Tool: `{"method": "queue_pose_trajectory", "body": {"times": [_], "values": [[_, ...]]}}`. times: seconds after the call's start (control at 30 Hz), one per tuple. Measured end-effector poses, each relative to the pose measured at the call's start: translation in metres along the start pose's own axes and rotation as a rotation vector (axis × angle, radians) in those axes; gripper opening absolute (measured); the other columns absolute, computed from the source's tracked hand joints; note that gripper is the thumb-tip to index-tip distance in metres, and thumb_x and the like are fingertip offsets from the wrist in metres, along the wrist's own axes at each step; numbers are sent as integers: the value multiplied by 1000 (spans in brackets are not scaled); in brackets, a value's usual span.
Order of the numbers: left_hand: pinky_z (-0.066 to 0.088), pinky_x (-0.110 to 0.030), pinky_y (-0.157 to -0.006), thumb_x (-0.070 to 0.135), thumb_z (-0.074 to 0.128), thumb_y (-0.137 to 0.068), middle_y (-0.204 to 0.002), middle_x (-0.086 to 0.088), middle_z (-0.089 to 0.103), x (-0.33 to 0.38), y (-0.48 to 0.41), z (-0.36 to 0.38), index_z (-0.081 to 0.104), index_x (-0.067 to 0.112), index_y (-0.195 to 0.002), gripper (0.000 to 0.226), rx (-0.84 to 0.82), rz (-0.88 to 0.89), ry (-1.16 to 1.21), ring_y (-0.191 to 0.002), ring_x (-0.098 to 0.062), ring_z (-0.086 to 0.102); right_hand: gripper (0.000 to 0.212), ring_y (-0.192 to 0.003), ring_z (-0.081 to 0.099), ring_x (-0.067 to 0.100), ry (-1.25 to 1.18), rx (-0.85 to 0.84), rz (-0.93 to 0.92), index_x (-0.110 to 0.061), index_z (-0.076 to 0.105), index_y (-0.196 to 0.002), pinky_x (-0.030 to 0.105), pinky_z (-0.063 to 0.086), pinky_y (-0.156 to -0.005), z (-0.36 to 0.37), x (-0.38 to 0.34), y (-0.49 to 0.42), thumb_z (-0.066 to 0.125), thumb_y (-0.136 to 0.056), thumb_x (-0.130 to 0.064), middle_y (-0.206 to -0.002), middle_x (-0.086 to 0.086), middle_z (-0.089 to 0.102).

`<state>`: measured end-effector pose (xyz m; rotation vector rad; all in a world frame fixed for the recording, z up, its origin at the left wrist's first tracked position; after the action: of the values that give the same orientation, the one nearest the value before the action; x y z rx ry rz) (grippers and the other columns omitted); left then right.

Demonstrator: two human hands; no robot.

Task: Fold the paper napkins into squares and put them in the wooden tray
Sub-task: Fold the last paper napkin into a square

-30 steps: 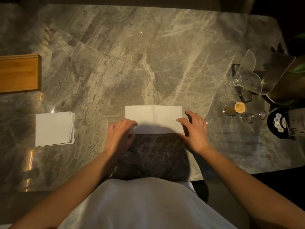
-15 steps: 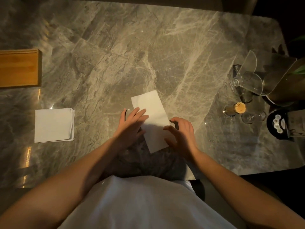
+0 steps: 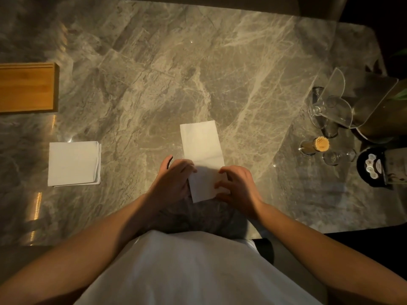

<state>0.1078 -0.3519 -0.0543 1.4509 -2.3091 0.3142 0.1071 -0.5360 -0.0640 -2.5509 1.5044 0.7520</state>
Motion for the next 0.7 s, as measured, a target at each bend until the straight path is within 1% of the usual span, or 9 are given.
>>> {"method": "queue_pose_trajectory", "body": {"times": [0.07,0.17,0.3,0.4,0.5,0.53,0.6,0.63,0.7], "values": [[25,-50,-107,11,58,-73,-109,0,61,-3,-2,0,62,15,-104,32,-32,-14,10,-106,-17,57,24,-90,66,29,-17,17,-6,-22,77,-77,42,51,-80,-2,-3,-2,88,-58,-31,-104,8,68],[28,-48,-105,15,62,-70,-108,1,61,-5,-7,1,61,17,-104,34,-72,-29,34,-104,-17,57,16,-88,65,28,-37,24,1,-20,75,-72,42,52,-75,-7,-8,-6,86,-62,-25,-98,5,69],[34,-40,-96,16,68,-69,-108,2,61,-8,-9,1,59,18,-102,35,-55,-68,57,-100,-18,57,13,-84,64,25,-112,72,6,-16,73,-75,42,53,-69,-18,-12,-8,82,-68,-21,-92,4,68],[29,-31,-89,9,68,-70,-105,5,63,-14,-10,-3,61,20,-97,30,-7,-136,88,-98,-17,56,10,-85,60,21,-210,118,-10,-17,69,-78,41,51,-70,-27,-14,-7,77,-73,-21,-92,0,65],[24,-25,-86,5,62,-79,-94,8,66,-17,-8,-9,62,21,-87,18,72,-199,143,-92,-16,59,14,-87,59,16,-313,189,2,-24,64,-90,35,49,-73,-35,-14,-2,71,-78,-29,-93,-4,64],[24,-24,-86,5,61,-80,-91,8,66,-18,-6,-10,62,20,-86,17,98,-210,181,-89,-16,59,16,-88,58,15,-359,231,30,-26,63,-96,34,48,-75,-37,-10,0,69,-81,-27,-94,-5,63],[26,-25,-86,4,60,-81,-89,8,67,-18,-3,-13,63,19,-89,18,135,-225,231,-86,-15,61,22,-94,57,15,-362,281,107,-23,63,-107,35,48,-80,-38,5,3,62,-87,-13,-101,-4,64],[26,-25,-86,2,60,-81,-89,7,68,-18,-2,-14,63,19,-90,19,142,-238,243,-87,-16,61,27,-97,55,16,-308,252,152,-22,62,-111,37,47,-82,-36,11,2,61,-88,-8,-105,-3,63],[27,-26,-85,0,60,-79,-90,6,68,-20,0,-13,63,19,-91,22,142,-269,257,-88,-17,62,37,-100,53,21,-160,124,189,-21,61,-119,38,45,-84,-27,18,-2,65,-84,-8,-111,-1,62]]}}
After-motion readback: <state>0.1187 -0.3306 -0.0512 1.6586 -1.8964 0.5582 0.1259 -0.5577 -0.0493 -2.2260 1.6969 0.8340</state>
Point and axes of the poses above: each hand's wrist, its own y-axis away from the middle knuckle, its own z-axis out of the palm, x = y × z, the point moved 6 cm from there along -y, towards the middle knuckle
